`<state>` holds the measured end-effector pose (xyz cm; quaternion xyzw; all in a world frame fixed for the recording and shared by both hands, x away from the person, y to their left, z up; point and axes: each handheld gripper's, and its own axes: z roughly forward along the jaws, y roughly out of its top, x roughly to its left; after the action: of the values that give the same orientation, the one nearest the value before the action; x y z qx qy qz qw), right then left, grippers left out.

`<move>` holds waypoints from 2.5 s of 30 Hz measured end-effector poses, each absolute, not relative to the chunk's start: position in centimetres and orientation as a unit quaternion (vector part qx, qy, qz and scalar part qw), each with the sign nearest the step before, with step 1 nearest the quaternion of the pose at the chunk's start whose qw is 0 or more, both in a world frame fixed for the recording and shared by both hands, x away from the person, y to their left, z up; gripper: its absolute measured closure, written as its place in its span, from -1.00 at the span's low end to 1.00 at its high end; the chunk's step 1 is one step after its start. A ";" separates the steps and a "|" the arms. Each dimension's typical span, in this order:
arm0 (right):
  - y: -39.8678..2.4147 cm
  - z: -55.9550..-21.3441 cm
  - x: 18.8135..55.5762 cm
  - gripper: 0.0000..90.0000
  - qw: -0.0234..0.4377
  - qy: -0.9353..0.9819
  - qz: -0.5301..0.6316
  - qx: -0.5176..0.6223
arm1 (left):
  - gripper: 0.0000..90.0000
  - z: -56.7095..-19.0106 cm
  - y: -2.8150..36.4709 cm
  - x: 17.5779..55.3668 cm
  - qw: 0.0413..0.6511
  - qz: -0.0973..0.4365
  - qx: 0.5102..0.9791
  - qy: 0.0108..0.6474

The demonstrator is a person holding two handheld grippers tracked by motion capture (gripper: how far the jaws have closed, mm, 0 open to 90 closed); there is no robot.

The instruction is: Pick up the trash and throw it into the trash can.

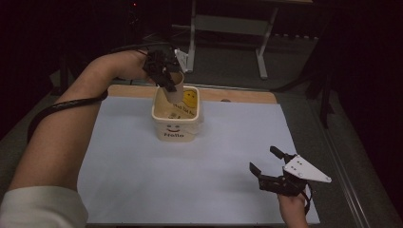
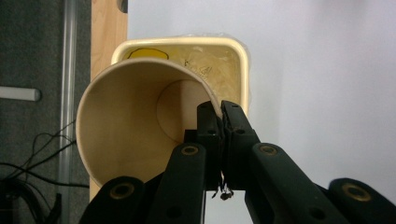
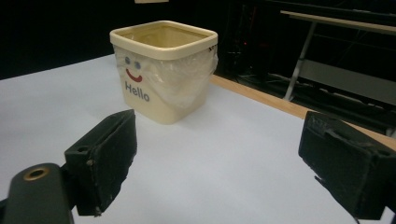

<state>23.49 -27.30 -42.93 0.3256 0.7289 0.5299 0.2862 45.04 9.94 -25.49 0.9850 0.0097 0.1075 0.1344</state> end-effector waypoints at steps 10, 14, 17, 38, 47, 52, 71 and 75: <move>-27.3 -43.0 23.6 -0.74 0.283 0.731 0.530 0.324 | 0.97 -25.4 10.1 46.4 0.131 0.125 0.983 0.022; -27.3 -43.0 23.6 -0.74 0.281 0.731 0.530 0.325 | 0.96 -25.6 10.0 46.6 0.133 0.131 0.982 0.023; -27.3 -43.0 23.6 -0.74 0.280 0.732 0.529 0.325 | 0.62 -25.7 10.1 46.6 0.155 0.140 0.977 0.030; -27.1 -42.9 23.5 -0.74 0.281 0.733 0.530 0.322 | 0.35 -24.7 12.3 44.3 0.182 0.107 0.973 0.094; -26.9 -42.8 23.4 -0.74 0.281 0.734 0.529 0.320 | 0.09 -24.4 14.2 42.7 0.204 0.089 0.967 0.125; -26.9 -42.8 23.4 -0.74 0.281 0.734 0.529 0.321 | -0.11 -24.7 15.2 41.7 0.207 0.091 0.963 0.145; -26.6 -42.8 23.5 -0.74 0.282 0.736 0.526 0.320 | -0.23 -28.1 18.3 37.0 0.256 0.068 0.954 0.139; -26.6 -42.7 23.4 -0.74 0.284 0.734 0.527 0.320 | -0.23 -29.5 18.9 36.0 0.247 0.056 0.958 0.134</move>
<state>23.43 -26.61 -42.71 0.3202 0.7340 0.5273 0.2840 36.04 18.87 -29.49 0.9580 0.1344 0.0558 0.2472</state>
